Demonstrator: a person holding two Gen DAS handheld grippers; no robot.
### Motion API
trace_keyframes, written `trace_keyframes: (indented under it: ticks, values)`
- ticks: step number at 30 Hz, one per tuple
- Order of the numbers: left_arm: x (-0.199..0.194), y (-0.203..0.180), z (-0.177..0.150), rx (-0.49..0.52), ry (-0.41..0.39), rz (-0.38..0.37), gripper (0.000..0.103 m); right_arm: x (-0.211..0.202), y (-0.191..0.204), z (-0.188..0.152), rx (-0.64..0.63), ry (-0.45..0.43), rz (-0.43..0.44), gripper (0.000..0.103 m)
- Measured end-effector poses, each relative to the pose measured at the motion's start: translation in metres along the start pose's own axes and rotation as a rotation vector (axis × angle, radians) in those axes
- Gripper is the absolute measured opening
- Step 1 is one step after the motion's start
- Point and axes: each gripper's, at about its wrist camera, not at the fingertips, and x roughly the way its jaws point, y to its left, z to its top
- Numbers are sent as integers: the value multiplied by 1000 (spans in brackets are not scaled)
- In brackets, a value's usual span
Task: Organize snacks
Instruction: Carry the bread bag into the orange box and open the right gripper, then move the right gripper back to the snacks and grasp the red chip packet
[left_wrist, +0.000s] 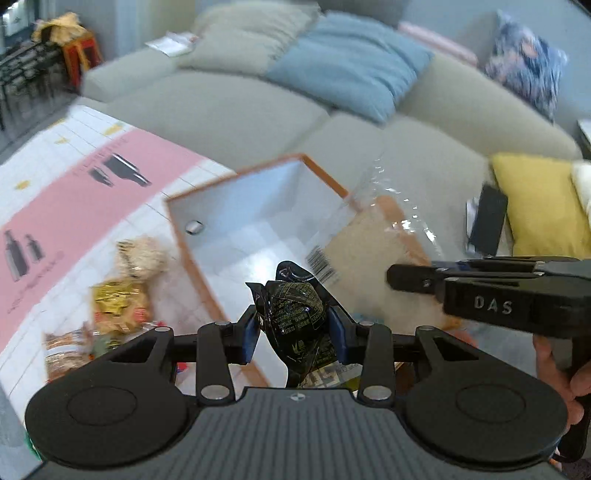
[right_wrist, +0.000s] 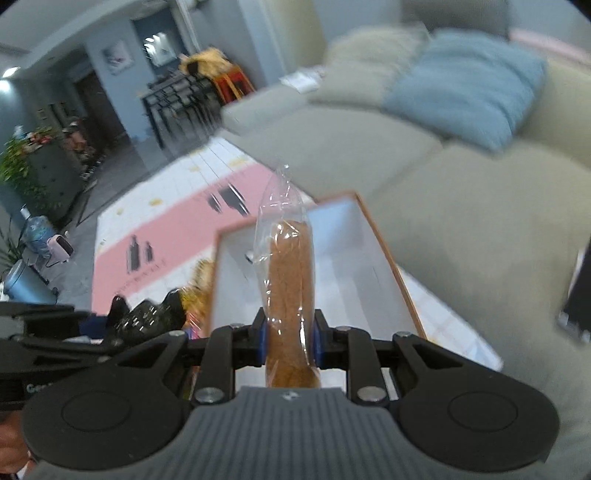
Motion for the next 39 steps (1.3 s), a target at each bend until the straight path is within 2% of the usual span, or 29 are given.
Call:
trace_keyframes:
  ticks: [3, 9, 14, 20, 27, 30, 33, 36, 37, 39]
  values:
    - [20, -6, 5, 15, 63, -15, 45, 21, -19, 2, 61, 59, 28, 21]
    - [59, -3, 4, 13, 195, 24, 45, 55, -33, 2, 97, 143, 74, 21]
    - [78, -4, 1, 7, 273, 74, 45, 73, -40, -8, 105, 210, 86, 20]
    - [91, -13, 1, 77, 328, 156, 43, 87, -40, -12, 75, 257, 71, 21]
    - [90, -13, 4, 93, 318, 188, 43, 87, -28, -12, -68, 256, -36, 25]
    - [83, -10, 5, 80, 294, 191, 44, 84, -21, -15, -161, 247, -113, 29]
    - [66, -8, 4, 75, 249, 190, 47, 82, -4, -18, -297, 206, -225, 30]
    - [46, -4, 0, 56, 194, 157, 49, 78, 16, -23, -456, 153, -356, 31]
    - [38, -2, -2, 47, 173, 159, 54, 75, 21, -24, -496, 136, -378, 31]
    - [22, 1, -7, 34, 124, 149, 56, 67, 30, -23, -543, 103, -401, 37]
